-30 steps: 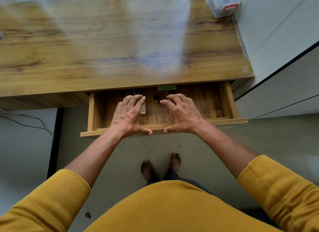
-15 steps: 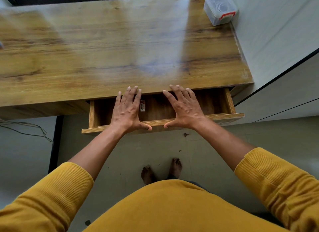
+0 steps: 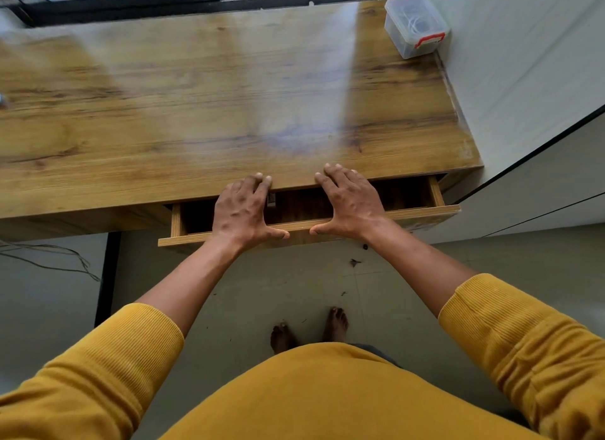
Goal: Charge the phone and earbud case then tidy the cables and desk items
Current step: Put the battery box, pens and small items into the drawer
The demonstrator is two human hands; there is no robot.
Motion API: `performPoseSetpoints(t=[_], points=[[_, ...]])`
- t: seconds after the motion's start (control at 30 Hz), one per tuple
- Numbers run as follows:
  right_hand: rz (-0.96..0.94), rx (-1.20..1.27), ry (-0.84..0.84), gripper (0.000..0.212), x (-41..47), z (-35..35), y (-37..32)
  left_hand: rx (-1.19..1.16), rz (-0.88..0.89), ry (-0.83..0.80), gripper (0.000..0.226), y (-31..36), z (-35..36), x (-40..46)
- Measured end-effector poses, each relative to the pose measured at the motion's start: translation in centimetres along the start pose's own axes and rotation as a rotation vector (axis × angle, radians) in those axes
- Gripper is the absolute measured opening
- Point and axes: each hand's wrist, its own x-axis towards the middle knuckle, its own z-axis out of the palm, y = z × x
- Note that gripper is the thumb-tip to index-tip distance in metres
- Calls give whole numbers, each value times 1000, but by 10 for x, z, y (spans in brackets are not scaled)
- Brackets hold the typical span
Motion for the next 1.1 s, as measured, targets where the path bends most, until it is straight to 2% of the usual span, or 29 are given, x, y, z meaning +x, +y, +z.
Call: performPoseSetpoints(t=[0.13,0.4,0.53,0.7,1.1], points=[[5,-4,69,107,5,-1,-2,2,-25,62,116,1,1,3],[80,37,227,65,17,11,-10,-1,-144,119,68,15,1,15],[88,-18,258,63,24,15,-10,33,-146,128,59,16,2,21],[56,-88,262,64,29,18,-5,61,-154,127,59,16,8,25],[57,-183,209,57,45,15,-6,70,-178,148,50,16,16,37]])
